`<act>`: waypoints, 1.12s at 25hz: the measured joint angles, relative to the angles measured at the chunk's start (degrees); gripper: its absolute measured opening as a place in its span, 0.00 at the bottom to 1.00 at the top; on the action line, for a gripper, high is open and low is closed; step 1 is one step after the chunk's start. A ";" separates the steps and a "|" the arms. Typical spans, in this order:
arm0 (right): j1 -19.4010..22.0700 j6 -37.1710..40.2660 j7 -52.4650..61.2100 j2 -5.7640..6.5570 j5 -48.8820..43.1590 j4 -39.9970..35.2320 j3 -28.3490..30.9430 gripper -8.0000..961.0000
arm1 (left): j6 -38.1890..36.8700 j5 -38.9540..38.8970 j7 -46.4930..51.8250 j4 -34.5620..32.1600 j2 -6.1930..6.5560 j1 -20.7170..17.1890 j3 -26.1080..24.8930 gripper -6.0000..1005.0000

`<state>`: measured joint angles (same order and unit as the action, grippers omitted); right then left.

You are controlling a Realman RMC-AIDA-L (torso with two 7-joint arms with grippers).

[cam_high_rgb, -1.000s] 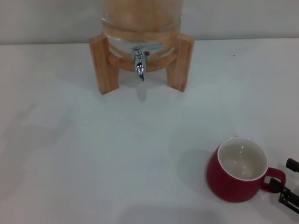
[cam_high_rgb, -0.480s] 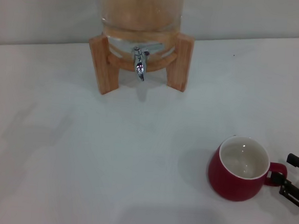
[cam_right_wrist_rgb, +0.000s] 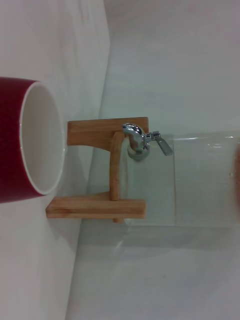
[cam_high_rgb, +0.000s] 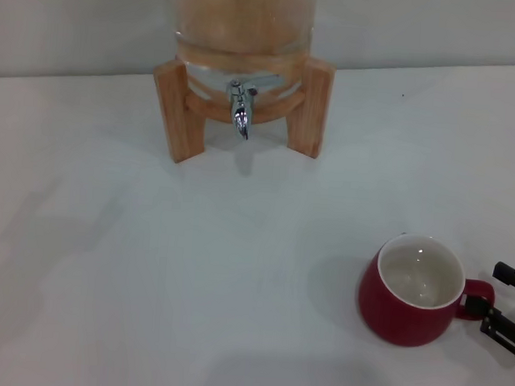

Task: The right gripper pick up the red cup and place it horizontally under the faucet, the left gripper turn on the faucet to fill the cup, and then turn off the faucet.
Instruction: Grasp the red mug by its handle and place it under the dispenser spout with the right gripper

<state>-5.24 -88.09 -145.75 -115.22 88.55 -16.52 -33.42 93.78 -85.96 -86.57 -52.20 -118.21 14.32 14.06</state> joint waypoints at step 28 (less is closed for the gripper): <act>-2.99 -1.56 -2.60 -0.05 0.05 3.18 -0.26 0.19 | 0.00 0.00 0.07 0.00 -0.18 -0.29 -0.08 0.80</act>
<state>-8.23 -89.65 -148.36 -115.27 88.60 -13.34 -33.68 93.78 -85.96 -86.50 -52.21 -118.39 14.04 13.98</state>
